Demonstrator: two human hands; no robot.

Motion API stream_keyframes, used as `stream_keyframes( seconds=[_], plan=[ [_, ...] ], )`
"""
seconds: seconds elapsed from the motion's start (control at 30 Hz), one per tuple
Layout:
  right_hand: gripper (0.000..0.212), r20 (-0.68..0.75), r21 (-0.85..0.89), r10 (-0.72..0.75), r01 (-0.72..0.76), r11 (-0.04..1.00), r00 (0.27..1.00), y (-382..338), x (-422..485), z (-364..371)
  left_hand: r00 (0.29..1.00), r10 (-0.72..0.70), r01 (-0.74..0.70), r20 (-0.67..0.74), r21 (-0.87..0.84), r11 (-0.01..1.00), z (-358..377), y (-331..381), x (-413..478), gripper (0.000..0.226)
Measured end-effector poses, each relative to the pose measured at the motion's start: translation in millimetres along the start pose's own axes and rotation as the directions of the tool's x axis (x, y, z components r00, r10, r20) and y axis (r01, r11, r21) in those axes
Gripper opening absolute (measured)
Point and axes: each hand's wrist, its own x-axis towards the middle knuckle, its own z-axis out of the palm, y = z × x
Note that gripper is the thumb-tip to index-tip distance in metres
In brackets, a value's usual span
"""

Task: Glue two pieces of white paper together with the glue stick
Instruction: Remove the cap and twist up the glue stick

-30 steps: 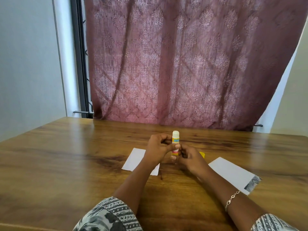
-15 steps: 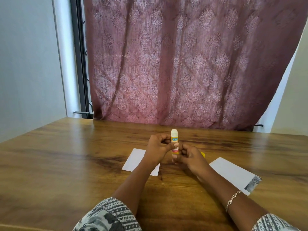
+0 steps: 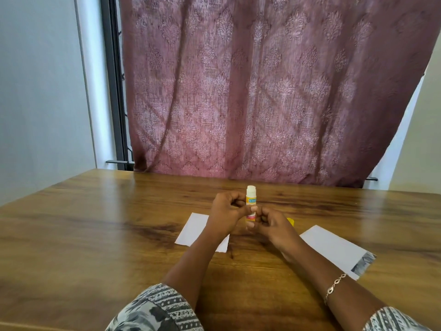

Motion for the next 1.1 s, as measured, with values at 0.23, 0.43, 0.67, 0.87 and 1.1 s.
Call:
stream_keyframes(
  seconds=[0.23,0.43,0.67,0.87,1.1],
  plan=[
    [0.017,0.081,0.020,-0.021,0.019,1.000,0.996,-6.2,-5.4,0.9,1.000,-0.015,0.015,-0.027,-0.008,1.000,-1.2,2.5,-1.7,0.020],
    [0.024,0.034,-0.017,-0.016,0.017,1.000,0.999,-2.9,-2.1,3.8,0.999,-0.037,0.037,-0.004,0.002,0.999,1.3,4.1,-3.3,0.021],
    [0.011,0.117,0.127,-0.018,0.003,0.992,0.993,-4.6,-5.5,-0.2,0.999,-0.035,0.035,0.015,-0.020,0.999,-1.5,5.8,-3.9,0.013],
    [0.029,0.033,0.067,0.036,-0.038,0.997,0.999,-5.1,-4.6,3.7,0.999,-0.042,0.042,-0.003,-0.013,0.999,1.0,7.0,-5.1,0.018],
    [0.014,0.086,0.178,0.027,-0.042,0.983,0.996,-7.7,-7.1,-0.4,0.999,-0.021,0.022,0.026,-0.038,0.999,-1.7,5.7,-4.2,0.013]
  ],
)
